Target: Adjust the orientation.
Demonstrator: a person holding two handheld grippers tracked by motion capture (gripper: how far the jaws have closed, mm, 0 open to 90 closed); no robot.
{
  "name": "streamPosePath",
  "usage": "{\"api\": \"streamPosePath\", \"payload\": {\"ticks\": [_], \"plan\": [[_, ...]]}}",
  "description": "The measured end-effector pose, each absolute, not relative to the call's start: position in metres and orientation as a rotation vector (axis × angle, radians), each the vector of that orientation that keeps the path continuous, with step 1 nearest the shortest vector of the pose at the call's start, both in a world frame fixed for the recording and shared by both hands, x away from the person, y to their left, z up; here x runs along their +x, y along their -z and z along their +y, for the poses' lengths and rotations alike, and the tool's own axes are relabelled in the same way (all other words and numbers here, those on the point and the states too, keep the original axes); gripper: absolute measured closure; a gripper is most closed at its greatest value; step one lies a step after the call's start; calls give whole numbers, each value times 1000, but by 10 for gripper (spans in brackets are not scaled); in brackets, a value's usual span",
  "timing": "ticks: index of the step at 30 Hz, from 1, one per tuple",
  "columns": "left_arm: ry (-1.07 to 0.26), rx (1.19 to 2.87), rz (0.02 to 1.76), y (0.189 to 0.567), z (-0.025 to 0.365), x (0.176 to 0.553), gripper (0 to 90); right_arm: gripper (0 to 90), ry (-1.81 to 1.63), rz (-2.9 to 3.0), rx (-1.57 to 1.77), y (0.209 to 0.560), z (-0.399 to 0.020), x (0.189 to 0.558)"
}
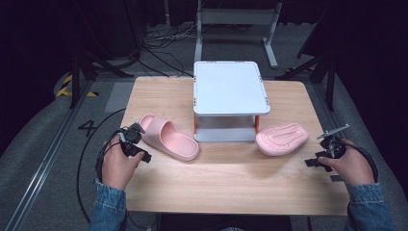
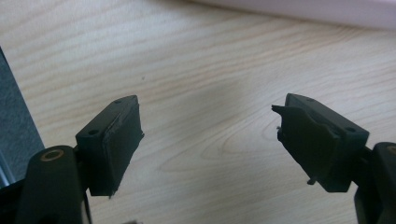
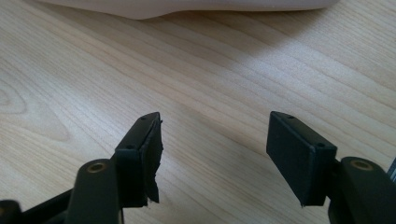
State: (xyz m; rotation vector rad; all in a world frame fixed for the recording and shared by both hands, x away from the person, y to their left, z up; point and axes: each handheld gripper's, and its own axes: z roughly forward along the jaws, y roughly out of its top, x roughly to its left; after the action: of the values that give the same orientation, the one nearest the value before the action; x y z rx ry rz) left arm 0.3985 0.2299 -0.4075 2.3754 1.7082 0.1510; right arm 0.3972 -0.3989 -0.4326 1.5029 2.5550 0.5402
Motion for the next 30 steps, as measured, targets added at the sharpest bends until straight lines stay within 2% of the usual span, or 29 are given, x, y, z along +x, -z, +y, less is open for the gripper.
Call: {"api": "streamPosePath", "payload": {"ticks": [8, 18, 30], "plan": [[-146, 2358, 1653, 401, 224, 403, 189, 342, -564, 2525, 1505, 429, -401, 392], [-272, 2223, 1576, 392, 219, 410, 184, 328, -596, 2494, 1524, 433, -403, 388], [-326, 2241, 1569, 402, 200, 427, 180, 332, -598, 2461, 1555, 433, -412, 378]]}}
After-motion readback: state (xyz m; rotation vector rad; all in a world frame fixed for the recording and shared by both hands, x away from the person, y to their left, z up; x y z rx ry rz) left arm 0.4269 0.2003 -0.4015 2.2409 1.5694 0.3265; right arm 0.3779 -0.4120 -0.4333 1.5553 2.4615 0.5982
